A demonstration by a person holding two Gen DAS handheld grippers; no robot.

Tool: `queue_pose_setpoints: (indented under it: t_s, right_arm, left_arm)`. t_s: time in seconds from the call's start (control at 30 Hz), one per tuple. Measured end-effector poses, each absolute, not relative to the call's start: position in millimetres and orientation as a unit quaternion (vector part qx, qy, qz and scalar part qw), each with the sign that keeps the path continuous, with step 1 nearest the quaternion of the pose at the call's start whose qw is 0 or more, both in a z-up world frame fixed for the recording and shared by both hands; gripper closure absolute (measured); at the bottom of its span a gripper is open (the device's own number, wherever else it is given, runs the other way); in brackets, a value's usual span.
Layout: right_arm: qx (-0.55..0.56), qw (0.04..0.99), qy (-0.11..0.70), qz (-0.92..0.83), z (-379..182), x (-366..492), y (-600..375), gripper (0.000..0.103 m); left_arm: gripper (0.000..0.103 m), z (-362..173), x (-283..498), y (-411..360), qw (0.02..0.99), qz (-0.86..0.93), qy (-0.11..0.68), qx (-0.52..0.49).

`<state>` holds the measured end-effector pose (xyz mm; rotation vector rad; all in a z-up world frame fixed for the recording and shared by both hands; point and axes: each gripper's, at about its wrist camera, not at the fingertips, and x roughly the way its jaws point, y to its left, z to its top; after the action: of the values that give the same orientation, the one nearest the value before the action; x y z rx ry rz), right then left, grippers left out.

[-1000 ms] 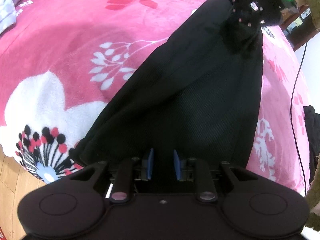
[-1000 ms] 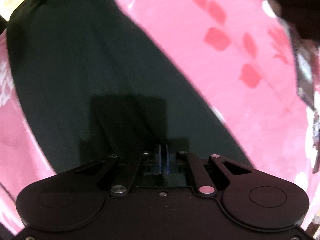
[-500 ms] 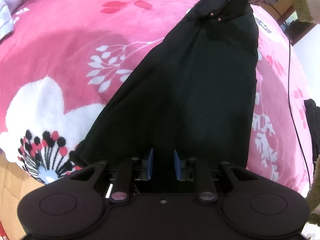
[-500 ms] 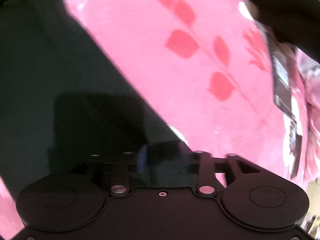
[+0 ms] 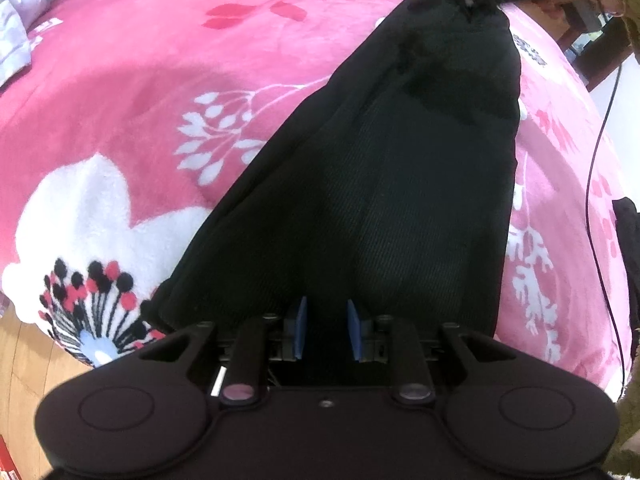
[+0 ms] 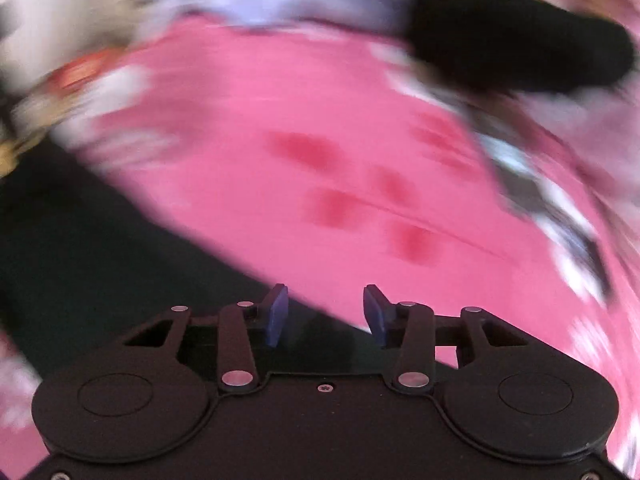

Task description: Fold clothes

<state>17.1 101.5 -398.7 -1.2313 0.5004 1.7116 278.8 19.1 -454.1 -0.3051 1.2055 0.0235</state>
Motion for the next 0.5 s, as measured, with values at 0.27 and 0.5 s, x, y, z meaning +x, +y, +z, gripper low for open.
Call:
queue_pose_setpoints:
  t_s: [0.27,0.5]
  right_arm:
    - [-0.551,0.314,0.173,0.754,-441,-47,126,0.083]
    - [-0.554,0.291,0.166,0.762,-438,-49,132,0.101]
  left_arm:
    - [0.082,-454,277,21,0.812,0.011,0.565,-0.145]
    - [0.082,-454,276,22,0.812,0.018,0.562,-0.156]
